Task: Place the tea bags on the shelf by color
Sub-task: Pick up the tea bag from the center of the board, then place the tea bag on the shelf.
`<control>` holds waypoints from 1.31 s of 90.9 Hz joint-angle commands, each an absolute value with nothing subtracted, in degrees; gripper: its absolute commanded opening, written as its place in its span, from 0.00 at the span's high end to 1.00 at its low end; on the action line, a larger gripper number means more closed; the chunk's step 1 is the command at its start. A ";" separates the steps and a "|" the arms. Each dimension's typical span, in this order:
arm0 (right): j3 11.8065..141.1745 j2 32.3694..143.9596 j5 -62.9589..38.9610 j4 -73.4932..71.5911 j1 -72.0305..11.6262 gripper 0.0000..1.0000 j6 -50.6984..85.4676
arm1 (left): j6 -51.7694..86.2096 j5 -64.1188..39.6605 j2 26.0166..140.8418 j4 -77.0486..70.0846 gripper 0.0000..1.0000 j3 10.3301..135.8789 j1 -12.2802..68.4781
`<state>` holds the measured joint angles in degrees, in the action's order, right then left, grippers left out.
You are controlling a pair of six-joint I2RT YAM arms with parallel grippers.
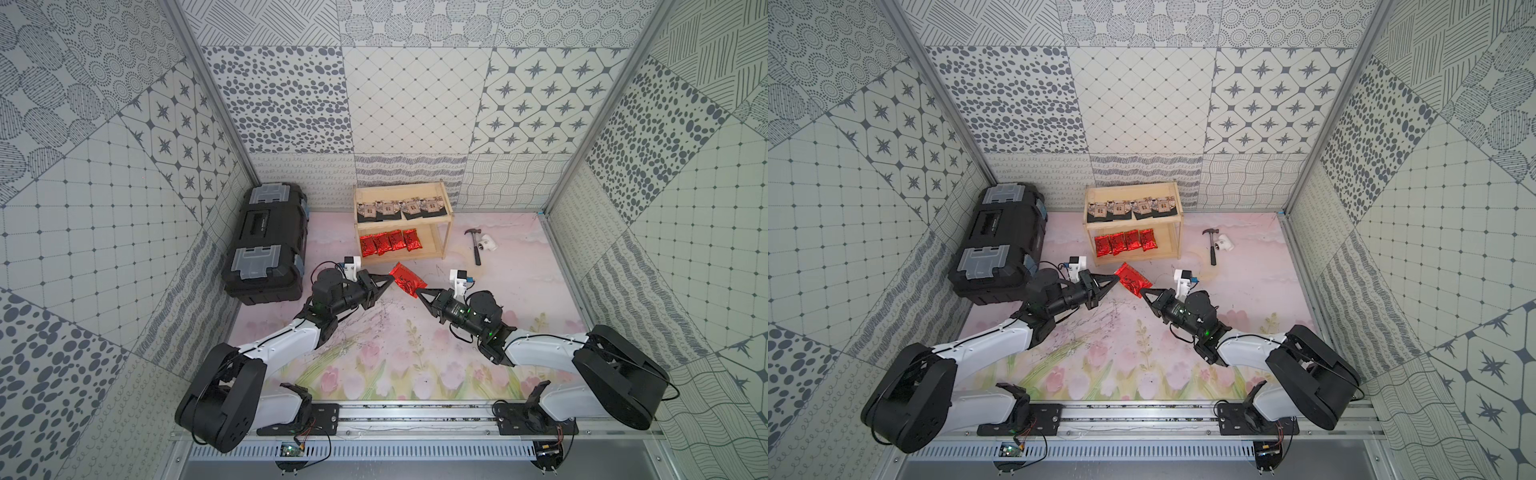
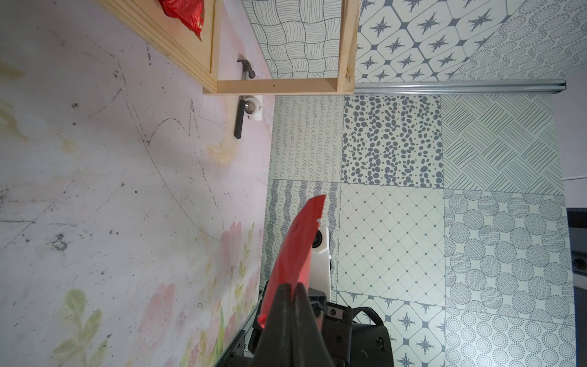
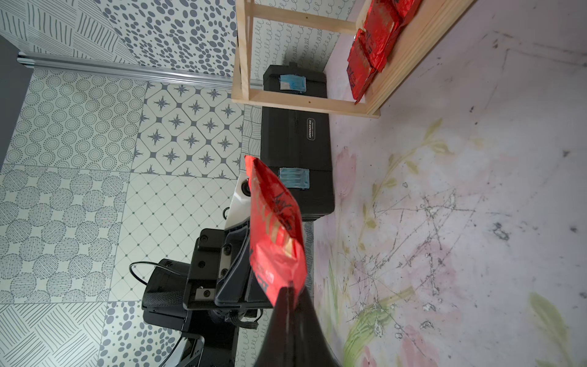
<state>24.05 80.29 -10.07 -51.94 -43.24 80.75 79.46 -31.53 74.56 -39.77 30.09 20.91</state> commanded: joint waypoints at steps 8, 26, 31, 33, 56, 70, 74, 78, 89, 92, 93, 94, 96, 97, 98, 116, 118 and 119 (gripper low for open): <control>24.84 80.03 -9.69 -53.60 -42.81 1.00 79.95 | 78.59 -34.37 73.75 -41.54 1.00 30.30 20.74; 26.42 77.88 -0.33 -45.02 -42.37 1.00 75.87 | 69.67 -36.18 70.75 -21.38 0.40 36.07 19.16; 27.88 78.20 4.10 -41.97 -42.42 1.00 73.85 | 65.34 -35.87 69.72 -13.41 0.20 37.85 18.43; 28.46 78.68 5.88 -41.45 -42.38 1.00 73.09 | 63.88 -35.69 69.33 -10.01 0.16 38.73 18.14; 37.99 89.23 20.55 -39.37 -39.33 1.00 69.44 | 46.69 -32.39 69.69 19.07 0.04 50.89 16.39; 44.30 98.04 25.59 -42.55 -38.46 1.00 68.29 | 44.90 -33.49 70.38 19.68 0.04 49.88 15.87; 46.42 100.48 25.89 -43.67 -38.11 1.00 68.10 | 44.78 -34.15 70.67 19.16 0.04 49.31 15.57; 48.07 102.97 25.78 -45.04 -37.66 1.00 67.81 | 44.67 -34.85 70.94 19.08 0.04 49.08 15.27; 51.67 107.83 25.68 -47.43 -36.28 1.00 67.63 | 43.92 -35.93 71.24 19.54 0.04 49.37 14.63; 52.49 108.81 25.74 -47.50 -35.99 1.00 67.72 | 43.68 -35.95 71.13 19.80 0.04 49.41 14.40; 52.83 109.03 25.75 -47.57 -35.97 1.00 67.70 | 43.59 -35.95 71.07 19.88 0.04 49.40 14.45; 53.13 109.27 25.79 -47.69 -35.91 1.00 67.60 | 43.55 -35.95 71.09 19.96 0.04 49.40 14.48; 53.69 109.87 25.83 -47.85 -35.83 1.00 67.35 | 43.47 -35.99 71.10 20.15 0.04 49.33 14.45; 53.96 110.00 25.88 -47.87 -35.71 1.00 67.20 | 43.49 -36.01 71.06 20.14 0.04 49.27 14.48; 54.27 110.37 25.90 -47.93 -35.61 1.00 67.13 | 43.54 -36.07 71.08 20.18 0.04 49.20 14.45; 58.50 114.95 25.30 -47.91 -34.51 1.00 66.54 | 44.26 -37.03 71.09 18.96 0.06 48.23 14.40; 59.08 115.55 25.20 -47.81 -34.42 1.00 66.40 | 44.38 -37.14 71.19 18.78 0.06 48.16 14.41; 59.29 115.83 25.17 -47.68 -34.39 1.00 66.42 | 44.38 -37.25 71.23 18.66 0.06 48.12 14.46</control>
